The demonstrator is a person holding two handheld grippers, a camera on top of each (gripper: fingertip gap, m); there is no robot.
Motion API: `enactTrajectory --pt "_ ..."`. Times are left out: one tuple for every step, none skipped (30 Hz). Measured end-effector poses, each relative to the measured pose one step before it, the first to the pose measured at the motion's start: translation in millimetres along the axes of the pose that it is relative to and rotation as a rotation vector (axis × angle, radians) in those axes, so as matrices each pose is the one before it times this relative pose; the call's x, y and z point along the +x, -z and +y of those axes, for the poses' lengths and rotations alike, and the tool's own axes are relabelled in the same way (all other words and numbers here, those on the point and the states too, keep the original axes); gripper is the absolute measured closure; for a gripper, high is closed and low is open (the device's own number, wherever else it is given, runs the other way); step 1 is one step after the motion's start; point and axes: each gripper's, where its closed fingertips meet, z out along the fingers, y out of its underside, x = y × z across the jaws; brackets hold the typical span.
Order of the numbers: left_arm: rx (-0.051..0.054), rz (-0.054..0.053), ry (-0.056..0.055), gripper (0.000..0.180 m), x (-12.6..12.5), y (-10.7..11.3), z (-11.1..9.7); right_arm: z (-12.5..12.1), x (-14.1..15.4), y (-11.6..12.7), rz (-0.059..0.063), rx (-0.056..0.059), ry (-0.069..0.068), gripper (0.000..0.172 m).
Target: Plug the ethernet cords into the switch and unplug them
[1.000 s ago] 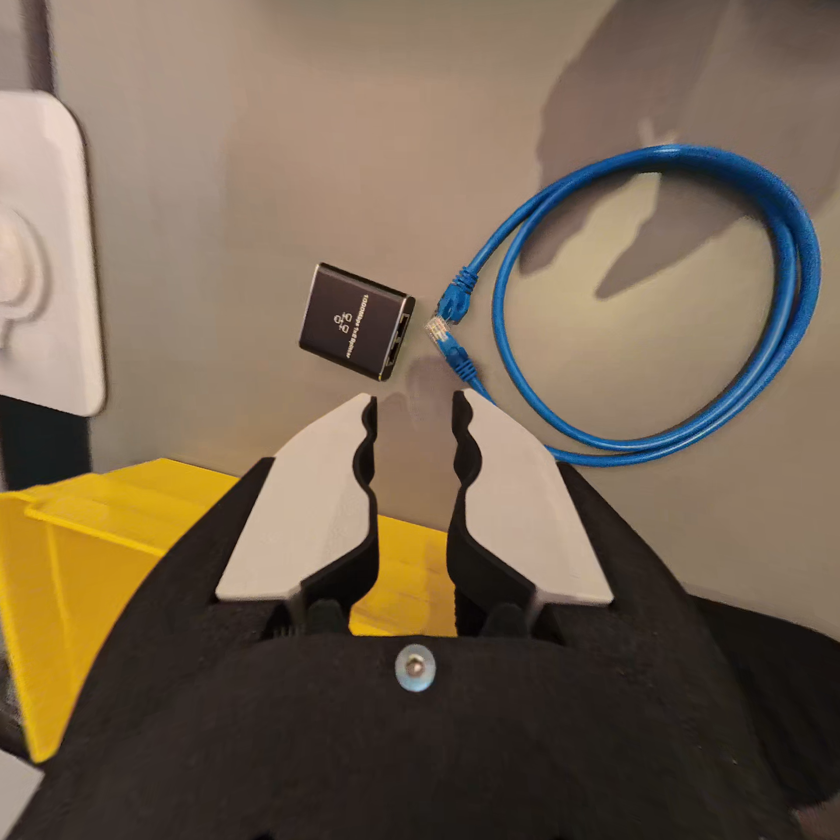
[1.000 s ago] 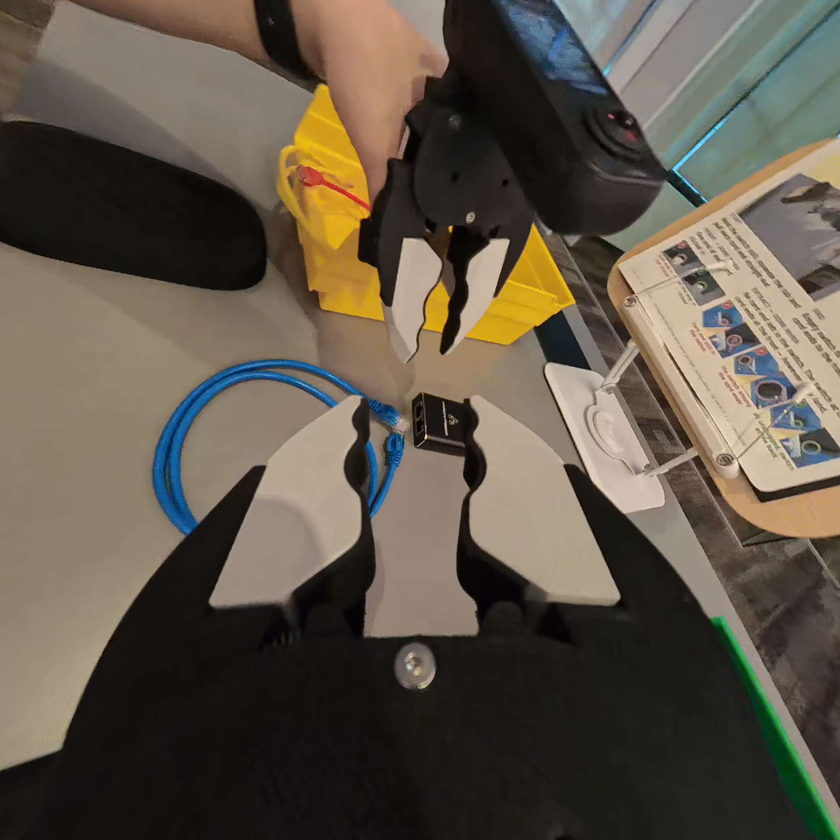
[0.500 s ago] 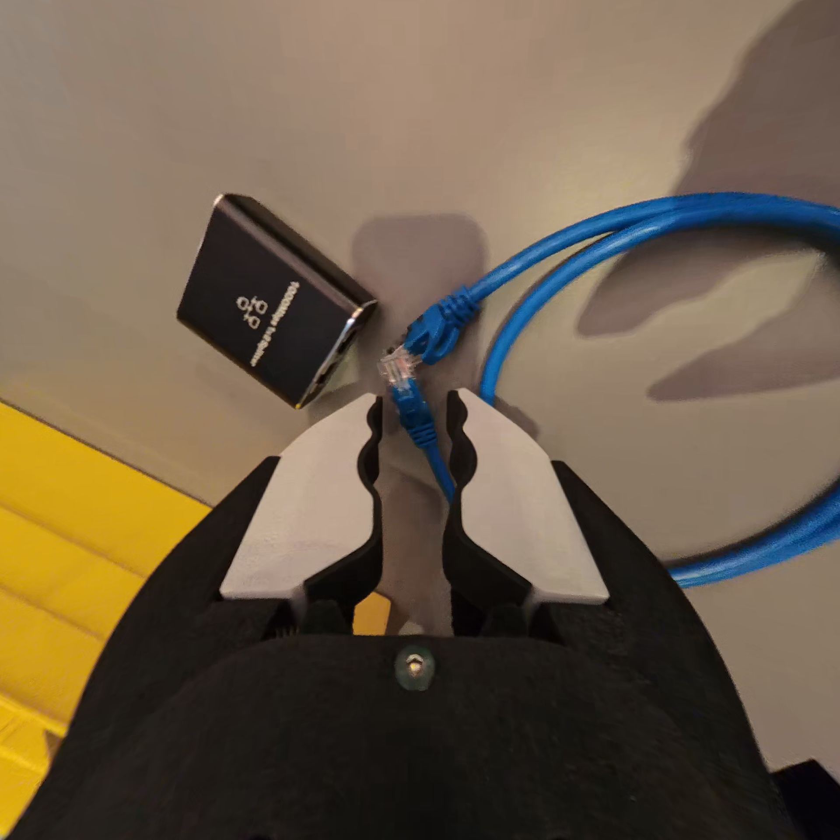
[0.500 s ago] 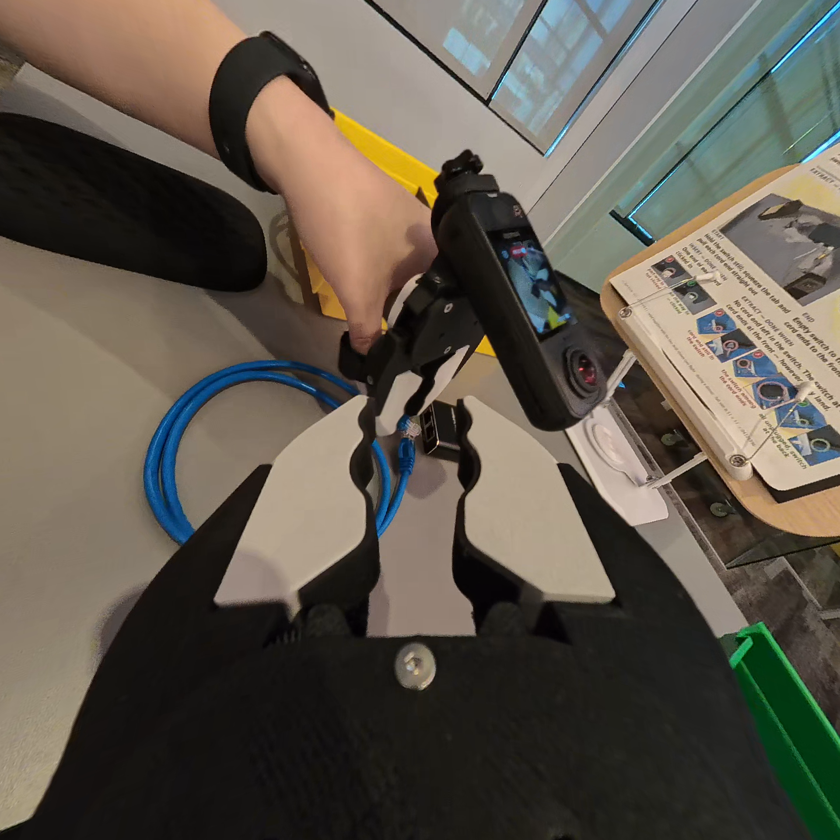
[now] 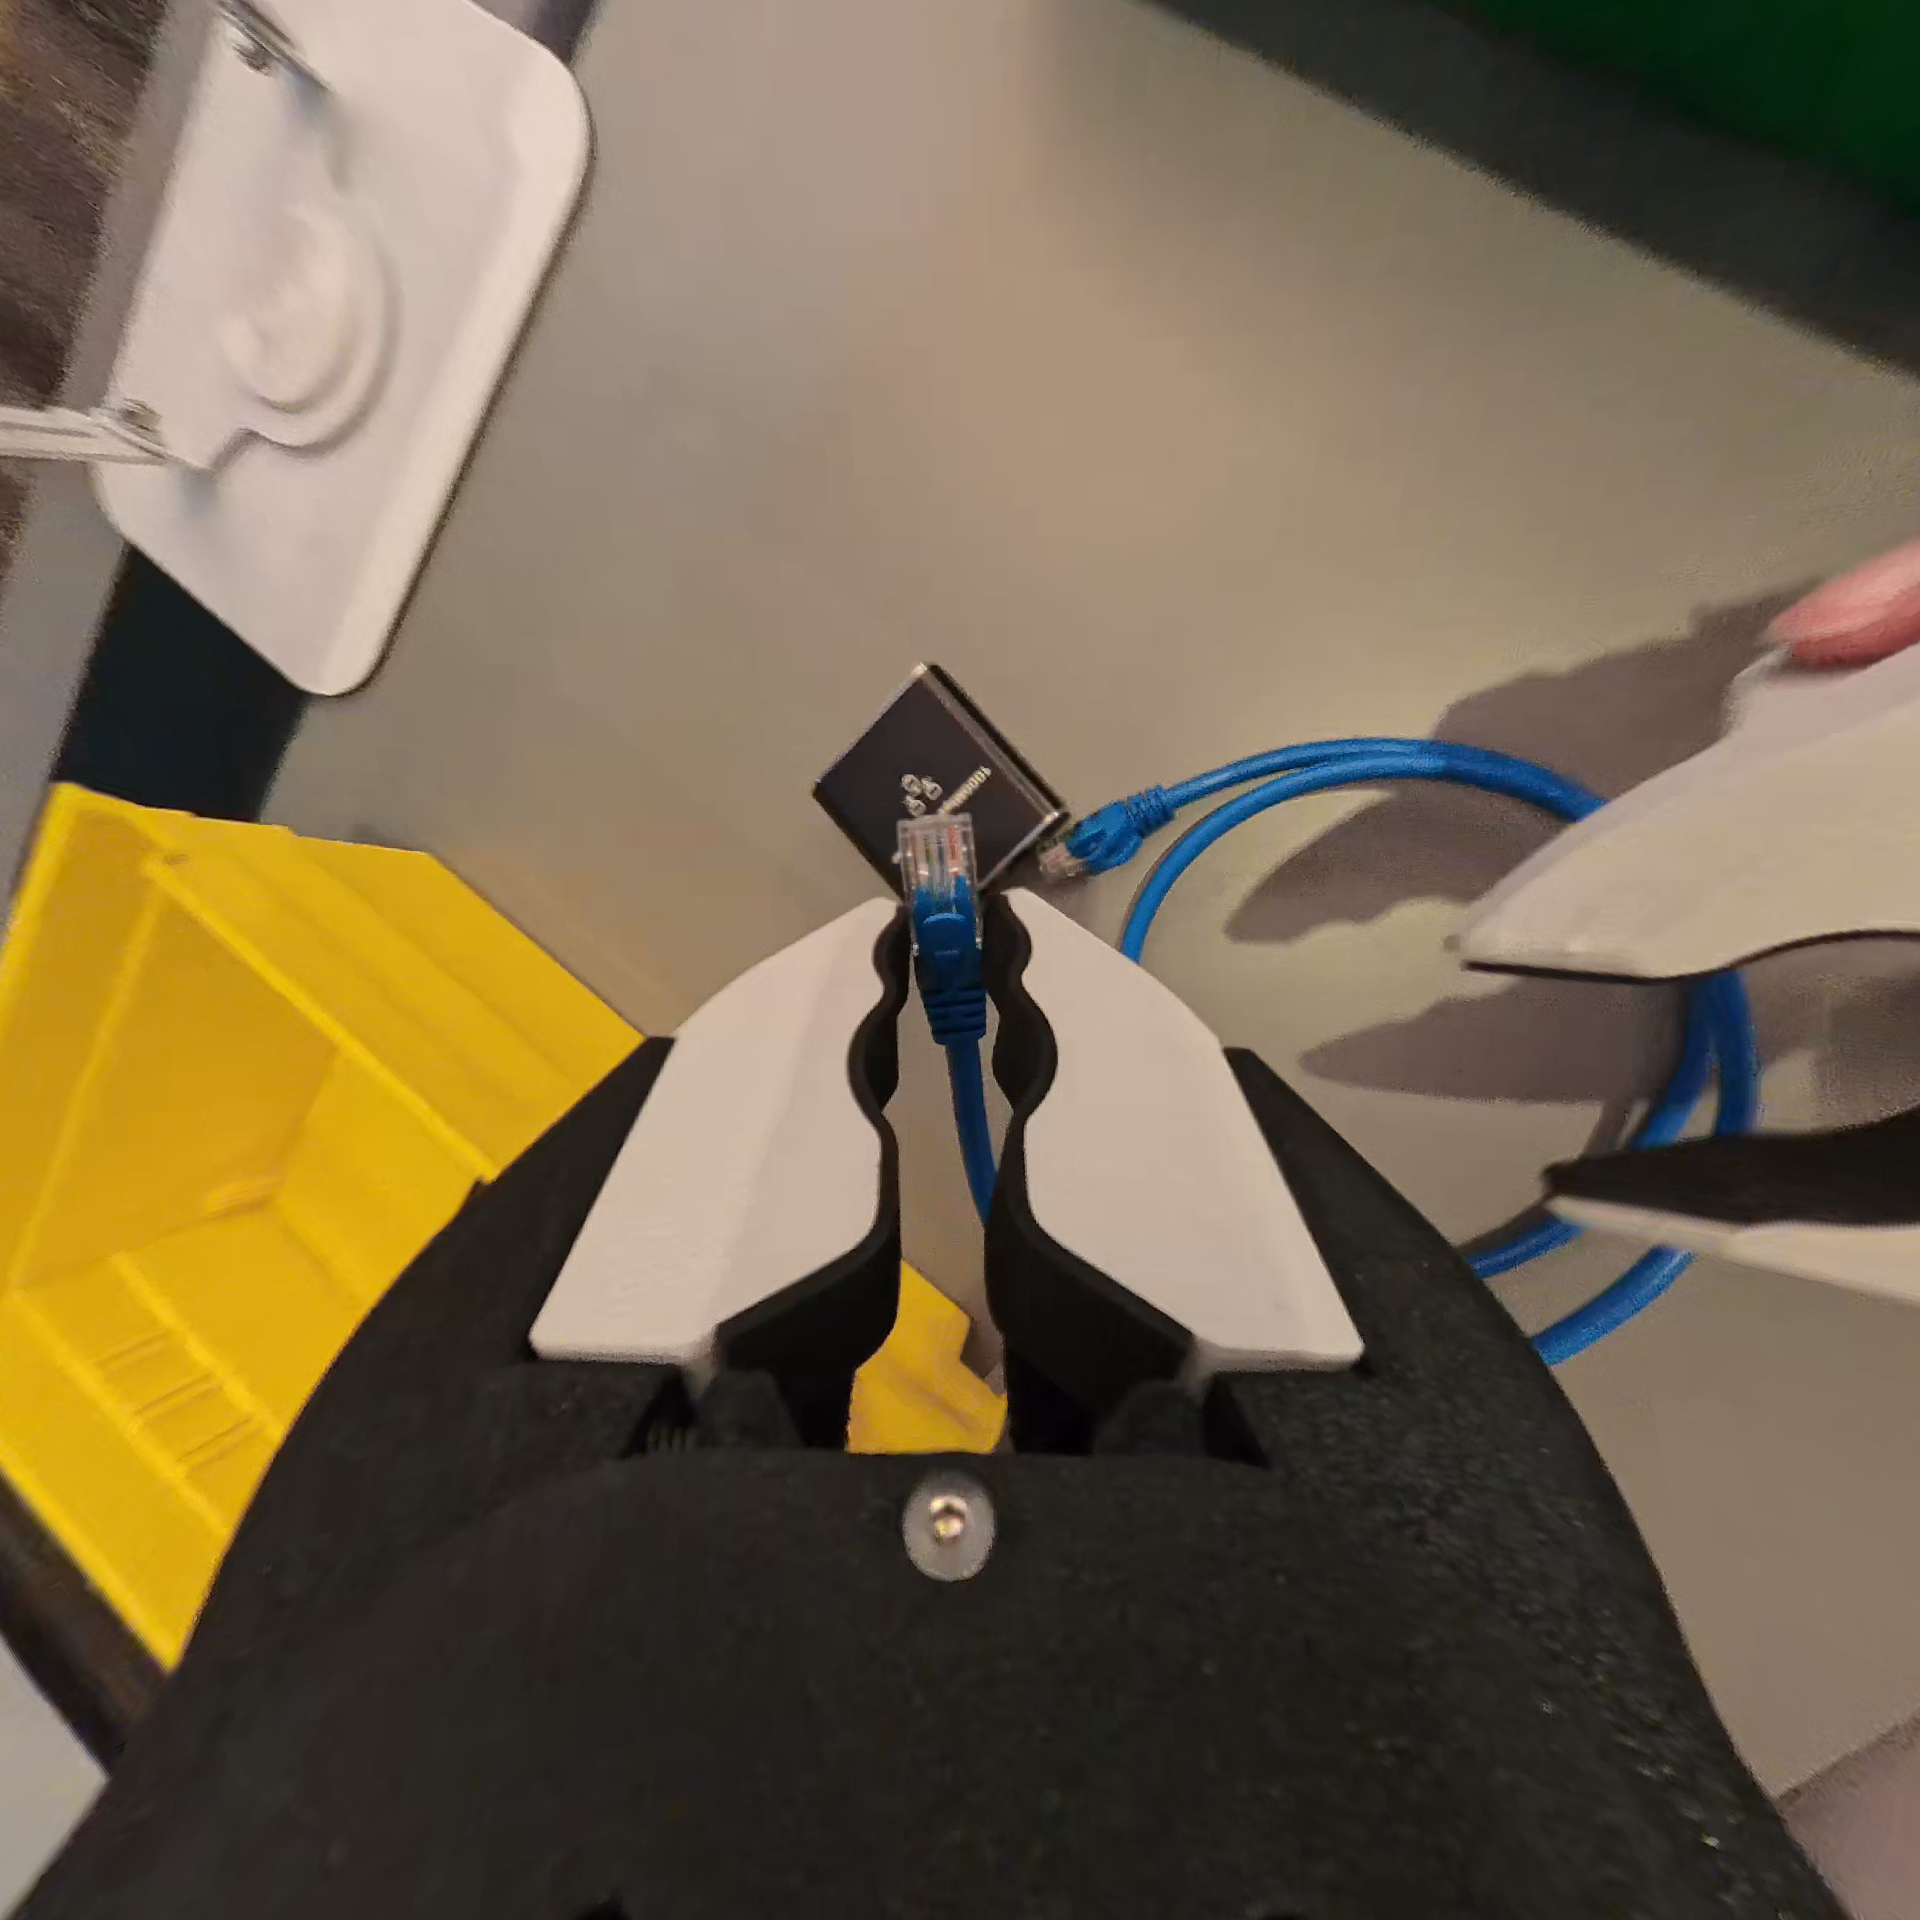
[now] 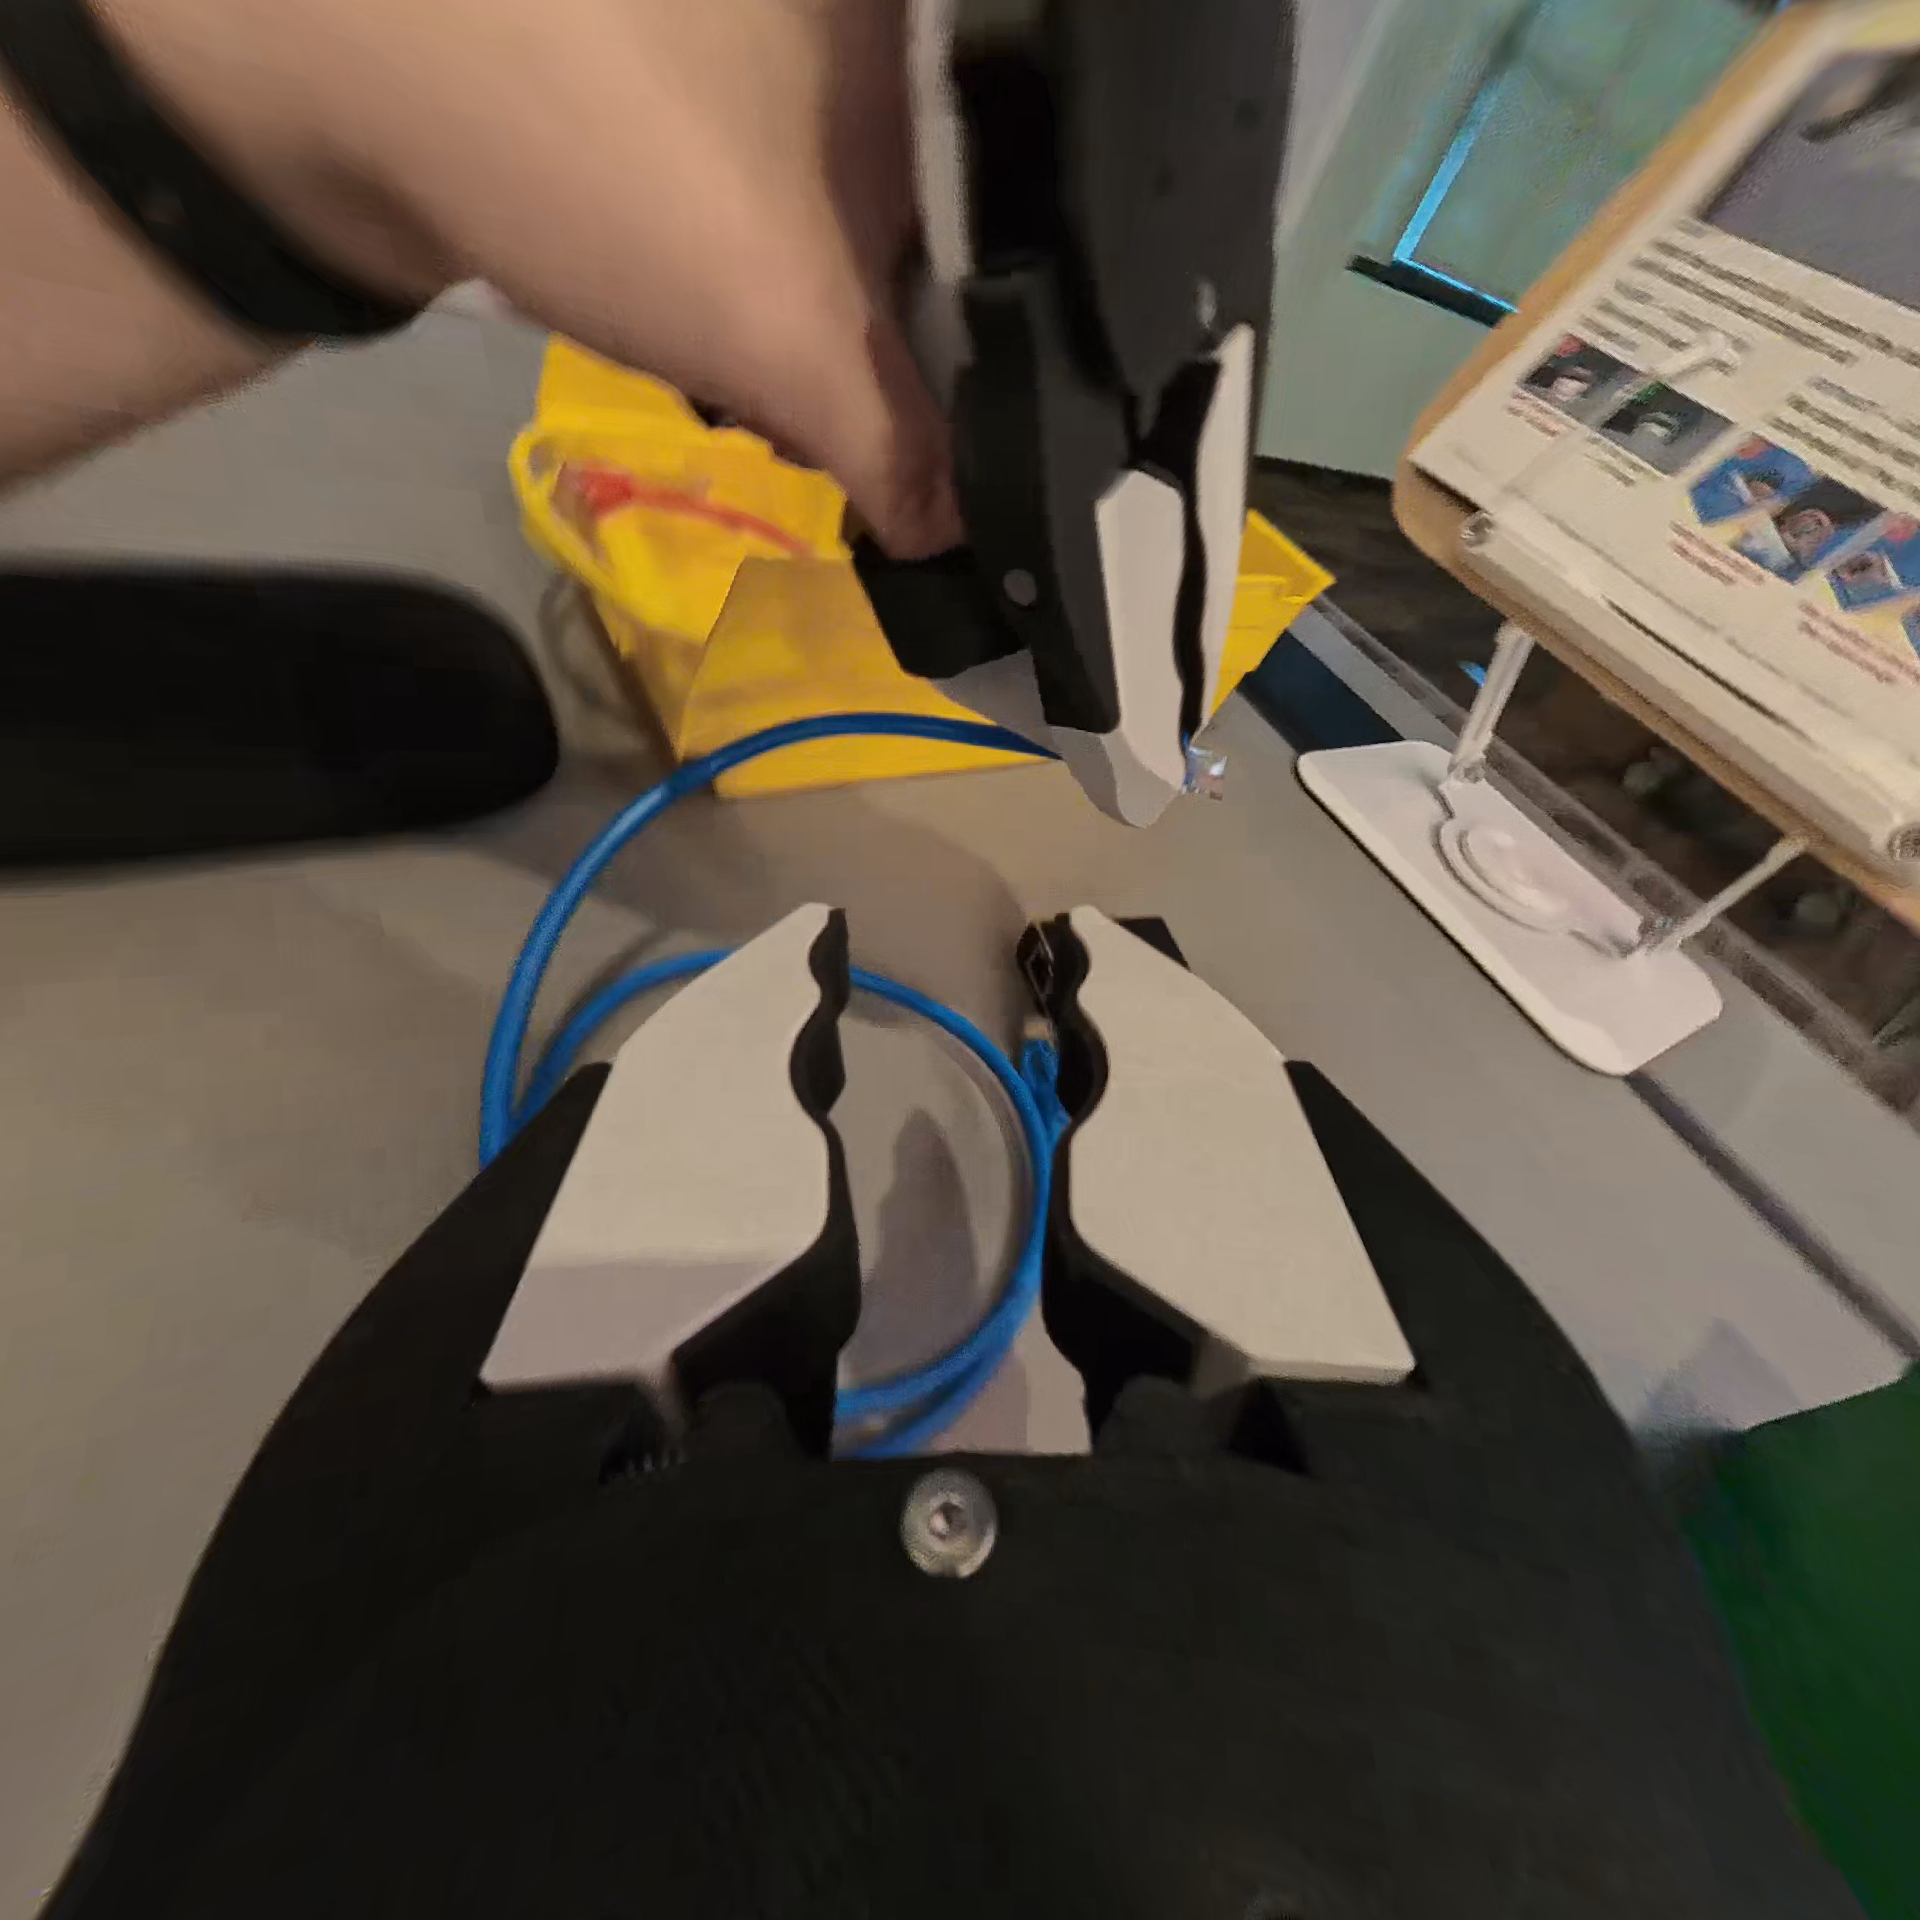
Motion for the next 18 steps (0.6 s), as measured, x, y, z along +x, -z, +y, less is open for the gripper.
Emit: enactTrajectory --pt "0.0192 -0.0118 0.0143 0.167 -3.42 8.63 -5.83 -7.99 1.45 -4.88 0.0275 0.0210 -0.0751 0.133" --pt "0.0178 -0.0060 0.0165 0.168 -1.98 8.20 -6.42 -7.92 -2.46 -5.45 0.0021 0.0266 -0.0708 0.132" --pt "0.0173 0.0001 0.0096 0.168 -0.04 7.86 -7.03 -8.22 -4.20 -5.75 -0.0108 0.0343 -0.0700 0.130" --pt "0.0252 -0.0045 0.0026 0.168 0.30 7.80 -8.10 -7.40 -4.08 -5.91 -0.0094 0.0333 -0.0668 0.130" --pt "0.0253 -0.0182 0.0026 0.168 -1.27 7.53 -7.95 -6.01 -2.41 -5.70 -0.0012 0.0238 -0.0589 0.130" --pt "0.0211 -0.0168 -0.0012 0.168 -0.63 6.60 -6.97 -7.08 -2.66 -4.64 -0.0099 0.0316 -0.0537 0.130" --pt "0.0201 -0.0083 -0.0064 0.168 0.85 5.55 -6.25 -7.55 -2.24 -3.61 -0.0161 0.0376 -0.0637 0.130" --pt "0.0206 -0.0057 -0.0030 0.168 0.87 4.65 -5.48 -5.58 1.34 -2.82 -0.0013 0.0284 -0.0716 0.131" --pt "0.0204 -0.0019 0.0034 0.168 0.98 4.01 -4.69 -4.78 3.45 -2.37 0.0041 0.0238 -0.0748 0.132" --pt "0.0166 0.0041 0.0045 0.168 1.43 3.37 -3.44 -4.45 0.62 -1.99 -0.0233 0.0238 -0.0760 0.134" --pt "0.0133 0.0042 0.0029 0.168 1.21 3.07 -2.45 -3.45 0.83 -1.44 -0.0269 0.0173 -0.0769 0.138" --pt "0.0134 -0.0015 0.0050 0.168 -0.12 2.91 -2.11 -2.94 1.71 -0.96 -0.0202 0.0148 -0.0700 0.142" --pt "0.0134 0.0008 0.0057 0.168 0.05 2.76 -1.75 -1.68 0.02 -1.12 -0.0286 0.0084 -0.0491 0.146" --pt "0.0171 0.0102 0.0062 0.168 1.11 2.46 -2.08 0.31 1.00 -1.21 -0.0152 -0.0058 -0.0209 0.151" --pt "0.0165 0.0127 0.0089 0.168 1.26 2.37 -1.89 1.30 1.71 -1.56 0.0010 -0.0111 0.0079 0.151" --pt "0.0138 0.0066 0.0070 0.168 0.36 1.68 -1.46 1.67 -0.90 -1.98 -0.0081 -0.0143 0.0109 0.151" --pt "0.0107 0.0101 0.0023 0.168 1.00 1.04 -0.71 1.77 -4.03 -1.87 -0.0273 -0.0163 -0.0009 0.151" --pt "0.0079 0.0180 0.0037 0.168 1.93 0.52 -0.14 2.65 -6.01 -1.35 -0.0437 -0.0275 -0.0041 0.156"
